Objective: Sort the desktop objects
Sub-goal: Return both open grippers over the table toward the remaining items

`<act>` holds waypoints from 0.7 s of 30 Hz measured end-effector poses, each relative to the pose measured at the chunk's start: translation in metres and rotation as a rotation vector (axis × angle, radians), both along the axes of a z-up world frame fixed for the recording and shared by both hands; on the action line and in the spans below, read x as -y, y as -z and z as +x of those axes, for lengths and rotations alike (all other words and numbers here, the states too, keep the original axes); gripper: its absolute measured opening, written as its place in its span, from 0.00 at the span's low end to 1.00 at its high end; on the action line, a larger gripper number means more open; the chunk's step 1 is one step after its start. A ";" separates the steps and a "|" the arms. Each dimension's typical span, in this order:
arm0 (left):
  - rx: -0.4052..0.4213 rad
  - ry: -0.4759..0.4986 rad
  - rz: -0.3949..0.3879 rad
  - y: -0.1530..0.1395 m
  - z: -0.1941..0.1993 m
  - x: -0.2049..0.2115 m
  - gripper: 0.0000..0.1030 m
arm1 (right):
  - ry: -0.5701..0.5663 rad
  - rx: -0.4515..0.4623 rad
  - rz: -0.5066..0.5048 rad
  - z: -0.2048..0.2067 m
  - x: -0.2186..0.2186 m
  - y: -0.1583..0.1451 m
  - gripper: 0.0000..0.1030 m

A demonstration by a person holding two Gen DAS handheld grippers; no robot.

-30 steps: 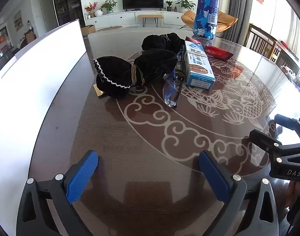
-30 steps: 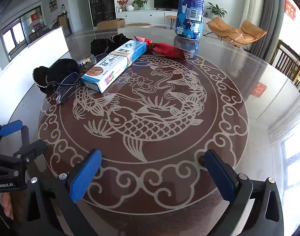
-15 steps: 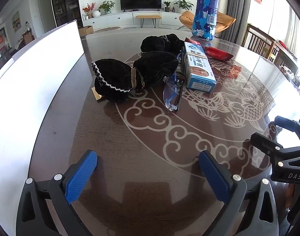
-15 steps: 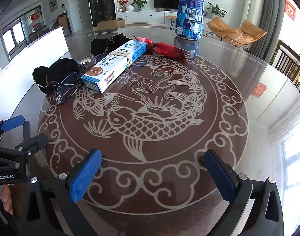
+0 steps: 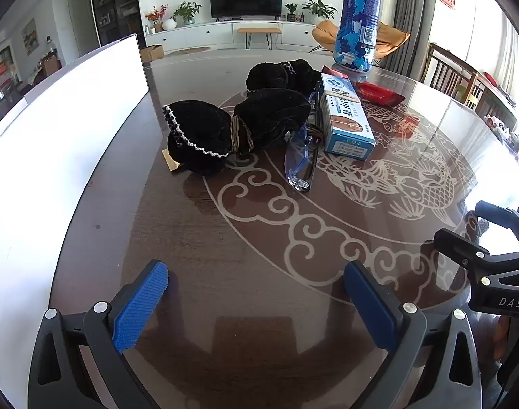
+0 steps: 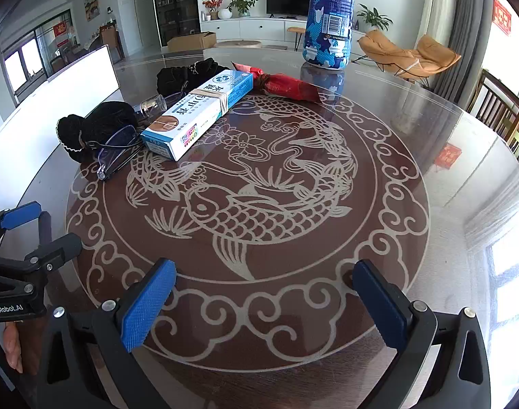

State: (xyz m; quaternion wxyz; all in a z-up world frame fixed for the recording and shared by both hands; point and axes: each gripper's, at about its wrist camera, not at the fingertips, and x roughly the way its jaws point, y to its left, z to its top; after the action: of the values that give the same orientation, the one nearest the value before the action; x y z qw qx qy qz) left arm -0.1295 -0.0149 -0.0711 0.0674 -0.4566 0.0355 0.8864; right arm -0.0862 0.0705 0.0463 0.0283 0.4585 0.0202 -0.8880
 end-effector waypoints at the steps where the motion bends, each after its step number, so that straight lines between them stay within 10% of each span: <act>1: 0.000 -0.001 0.000 0.000 0.000 0.000 1.00 | 0.000 0.000 0.000 0.000 0.000 0.000 1.00; 21: 0.000 0.050 0.000 0.000 -0.006 0.009 1.00 | 0.000 0.000 0.000 0.000 0.000 0.000 1.00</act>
State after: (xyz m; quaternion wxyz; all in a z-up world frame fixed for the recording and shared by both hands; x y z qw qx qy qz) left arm -0.1353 -0.0243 -0.0709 0.0898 -0.4554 0.0469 0.8845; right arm -0.0861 0.0705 0.0463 0.0283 0.4584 0.0201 -0.8881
